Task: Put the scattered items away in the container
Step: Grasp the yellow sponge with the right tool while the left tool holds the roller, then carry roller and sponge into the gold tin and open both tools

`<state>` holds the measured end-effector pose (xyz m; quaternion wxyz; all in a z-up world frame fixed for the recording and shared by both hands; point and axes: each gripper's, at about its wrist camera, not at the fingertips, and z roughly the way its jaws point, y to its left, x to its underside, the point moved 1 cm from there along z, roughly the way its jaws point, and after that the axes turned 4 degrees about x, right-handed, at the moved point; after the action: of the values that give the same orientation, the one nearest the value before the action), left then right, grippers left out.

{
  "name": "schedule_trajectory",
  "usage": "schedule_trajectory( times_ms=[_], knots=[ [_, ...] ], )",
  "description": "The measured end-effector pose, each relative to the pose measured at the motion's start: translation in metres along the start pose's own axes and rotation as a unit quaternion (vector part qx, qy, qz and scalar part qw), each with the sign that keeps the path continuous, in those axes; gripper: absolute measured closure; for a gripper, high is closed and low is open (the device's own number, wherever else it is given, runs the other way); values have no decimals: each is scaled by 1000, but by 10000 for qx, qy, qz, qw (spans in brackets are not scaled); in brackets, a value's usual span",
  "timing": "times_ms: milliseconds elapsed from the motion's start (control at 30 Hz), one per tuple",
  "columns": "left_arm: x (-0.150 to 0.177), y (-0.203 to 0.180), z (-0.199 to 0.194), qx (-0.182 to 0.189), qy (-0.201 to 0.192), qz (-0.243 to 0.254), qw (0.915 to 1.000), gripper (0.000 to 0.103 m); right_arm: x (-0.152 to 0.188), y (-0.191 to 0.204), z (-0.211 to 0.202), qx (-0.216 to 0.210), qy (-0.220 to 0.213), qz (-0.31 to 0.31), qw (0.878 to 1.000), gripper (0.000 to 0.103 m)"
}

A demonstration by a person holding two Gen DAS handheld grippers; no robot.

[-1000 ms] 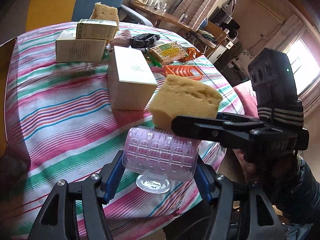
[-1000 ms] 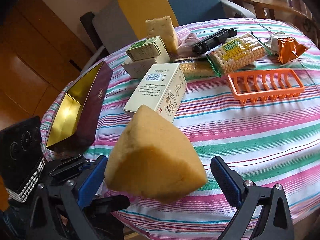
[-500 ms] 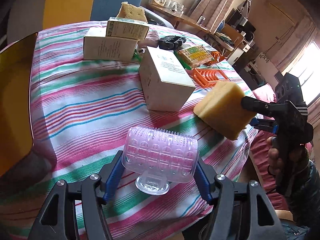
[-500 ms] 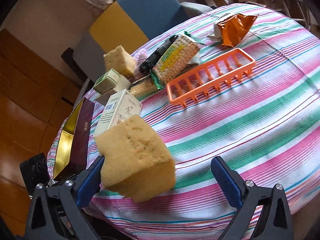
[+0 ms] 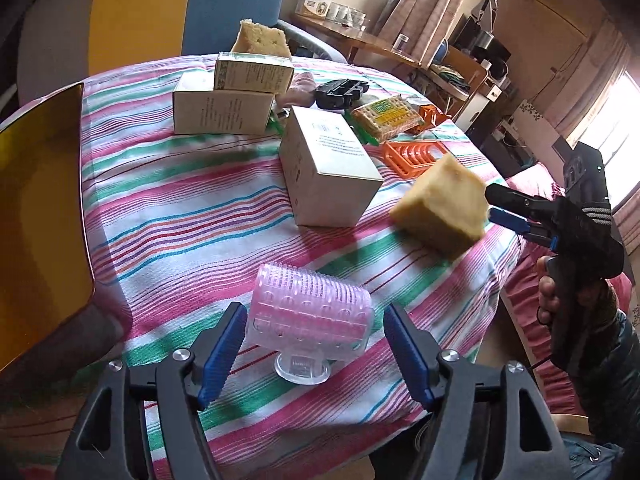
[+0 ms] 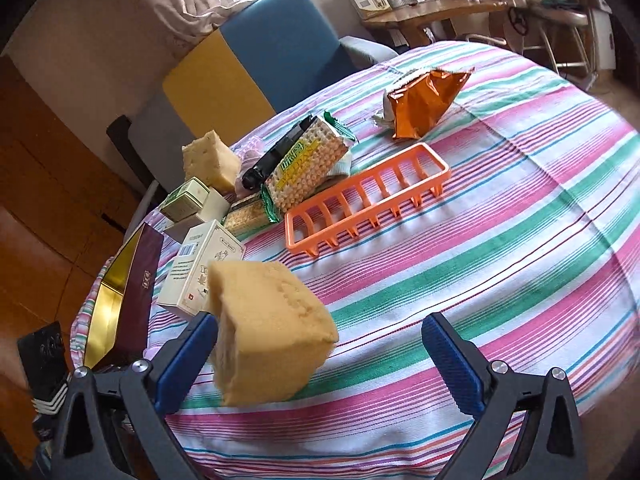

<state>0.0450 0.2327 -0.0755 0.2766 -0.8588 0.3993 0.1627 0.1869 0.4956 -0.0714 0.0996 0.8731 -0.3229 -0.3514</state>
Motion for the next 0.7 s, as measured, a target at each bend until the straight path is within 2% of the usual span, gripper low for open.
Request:
schedule_trajectory(
  times_ms=[200, 267, 333, 400, 567, 633, 700],
  knots=[
    [1, 4, 4, 52, 2, -112, 9999, 31, 10, 21, -19, 552, -277, -948, 9936, 0],
    [2, 3, 3, 69, -7, -103, 9999, 31, 14, 25, -22, 593, -237, -1124, 9916, 3],
    [3, 2, 3, 67, 12, -83, 9999, 31, 17, 26, -20, 573, -78, -1161, 9915, 15],
    [3, 2, 4, 65, 29, -60, 10000, 31, 17, 28, -14, 585, 47, -1214, 9909, 20],
    [3, -1, 5, 91, 68, -14, 9999, 31, 17, 44, -5, 435, 157, -1595, 9861, 20],
    [2, -1, 7, 79, 97, 1, 9999, 31, 14, 48, -1, 382, 223, -1810, 9825, 14],
    [2, -1, 9, 73, 131, 2, 9999, 31, 11, 51, 3, 337, 283, -2013, 9785, 12]
  ],
)
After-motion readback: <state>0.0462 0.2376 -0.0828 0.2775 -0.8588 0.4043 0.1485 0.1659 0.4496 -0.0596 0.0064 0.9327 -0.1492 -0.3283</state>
